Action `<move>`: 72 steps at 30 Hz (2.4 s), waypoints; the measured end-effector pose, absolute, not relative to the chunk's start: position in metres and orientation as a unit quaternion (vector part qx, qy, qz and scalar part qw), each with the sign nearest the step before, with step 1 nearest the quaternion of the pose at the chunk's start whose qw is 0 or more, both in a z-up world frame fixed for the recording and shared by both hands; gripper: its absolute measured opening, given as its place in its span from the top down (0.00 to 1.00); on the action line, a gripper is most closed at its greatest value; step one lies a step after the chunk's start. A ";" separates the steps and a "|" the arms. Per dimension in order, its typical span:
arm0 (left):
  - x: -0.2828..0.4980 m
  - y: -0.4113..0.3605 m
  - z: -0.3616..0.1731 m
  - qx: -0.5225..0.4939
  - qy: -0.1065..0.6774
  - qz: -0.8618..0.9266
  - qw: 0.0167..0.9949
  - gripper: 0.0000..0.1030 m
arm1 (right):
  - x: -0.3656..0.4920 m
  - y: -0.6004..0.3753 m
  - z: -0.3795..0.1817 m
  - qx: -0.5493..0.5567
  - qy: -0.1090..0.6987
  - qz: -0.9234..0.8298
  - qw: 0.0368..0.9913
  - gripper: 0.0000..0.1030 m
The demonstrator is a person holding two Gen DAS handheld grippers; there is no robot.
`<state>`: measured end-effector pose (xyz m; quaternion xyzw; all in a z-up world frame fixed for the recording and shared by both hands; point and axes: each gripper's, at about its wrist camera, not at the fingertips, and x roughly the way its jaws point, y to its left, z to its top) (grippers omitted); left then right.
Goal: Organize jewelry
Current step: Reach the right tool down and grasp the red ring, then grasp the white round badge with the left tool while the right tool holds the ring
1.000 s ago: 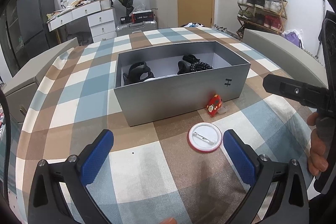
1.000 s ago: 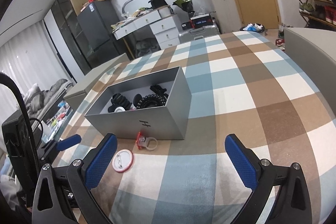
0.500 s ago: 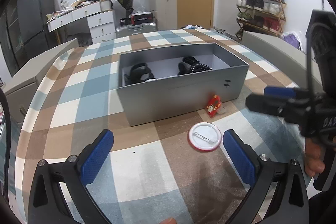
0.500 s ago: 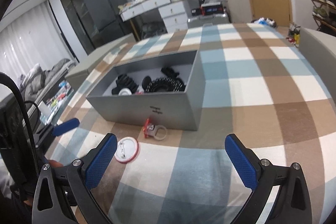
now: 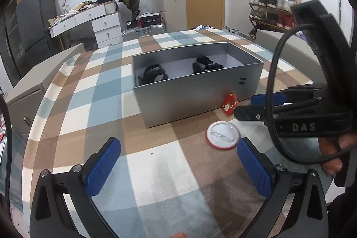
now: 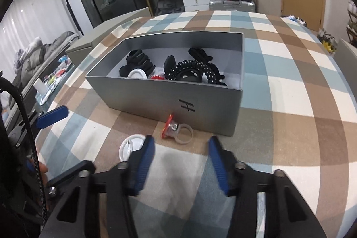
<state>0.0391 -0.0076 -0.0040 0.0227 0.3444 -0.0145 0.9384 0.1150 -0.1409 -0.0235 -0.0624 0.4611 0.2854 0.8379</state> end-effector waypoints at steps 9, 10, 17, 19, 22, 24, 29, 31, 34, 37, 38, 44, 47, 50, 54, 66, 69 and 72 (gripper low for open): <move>0.045 0.001 -0.006 0.000 0.353 -0.027 0.935 0.01 | 0.114 -0.128 -0.024 -0.077 0.457 0.286 0.839 0.73; 0.045 0.002 -0.006 -0.002 0.353 -0.027 0.935 0.01 | 0.115 -0.127 -0.024 -0.078 0.457 0.283 0.840 0.73; 0.042 -0.004 -0.006 0.010 0.352 -0.031 0.935 0.01 | 0.107 -0.130 -0.018 -0.086 0.435 0.296 0.846 0.84; 0.044 -0.006 -0.006 0.014 0.353 -0.032 0.935 0.01 | 0.104 -0.137 -0.016 -0.079 0.431 0.303 0.846 0.84; 0.048 -0.009 -0.006 0.015 0.358 -0.042 0.933 0.01 | 0.099 -0.147 -0.013 -0.067 0.422 0.317 0.847 0.84; 0.052 -0.013 -0.007 0.015 0.368 -0.052 0.928 0.01 | 0.096 -0.151 -0.012 -0.064 0.421 0.318 0.847 0.84; 0.062 -0.026 -0.013 0.031 0.395 -0.072 0.915 0.02 | 0.091 -0.162 -0.010 -0.049 0.419 0.328 0.845 0.84; 0.064 -0.032 -0.013 0.045 0.399 -0.081 0.912 0.07 | 0.091 -0.164 -0.010 -0.046 0.418 0.330 0.845 0.84; 0.069 -0.041 -0.019 0.066 0.415 -0.095 0.903 0.26 | 0.090 -0.166 -0.008 -0.043 0.416 0.329 0.847 0.84; 0.071 -0.042 -0.020 0.061 0.421 -0.113 0.898 0.51 | 0.090 -0.167 -0.006 -0.039 0.414 0.328 0.848 0.84; 0.069 -0.042 -0.019 0.056 0.420 -0.125 0.897 0.65 | 0.090 -0.168 -0.006 -0.038 0.413 0.329 0.848 0.84; 0.061 -0.038 -0.017 0.050 0.411 -0.123 0.902 0.66 | 0.087 -0.168 -0.005 -0.039 0.411 0.331 0.848 0.84; 0.061 -0.038 -0.016 0.048 0.408 -0.121 0.904 0.66 | 0.087 -0.168 -0.005 -0.039 0.410 0.331 0.849 0.84; 0.061 -0.037 -0.014 0.046 0.404 -0.120 0.906 0.66 | 0.087 -0.168 -0.004 -0.039 0.409 0.331 0.849 0.84; 0.061 -0.036 -0.012 0.040 0.398 -0.119 0.909 0.66 | 0.087 -0.168 -0.004 -0.038 0.407 0.332 0.850 0.84; 0.052 -0.030 0.003 0.024 0.351 -0.114 0.929 0.67 | 0.084 -0.174 0.007 -0.020 0.385 0.342 0.857 0.84; 0.053 -0.027 0.008 0.017 0.340 -0.112 0.934 0.67 | 0.084 -0.175 0.012 -0.015 0.378 0.344 0.860 0.84; 0.054 -0.022 0.012 0.008 0.329 -0.109 0.938 0.67 | 0.084 -0.174 0.017 -0.013 0.372 0.345 0.861 0.84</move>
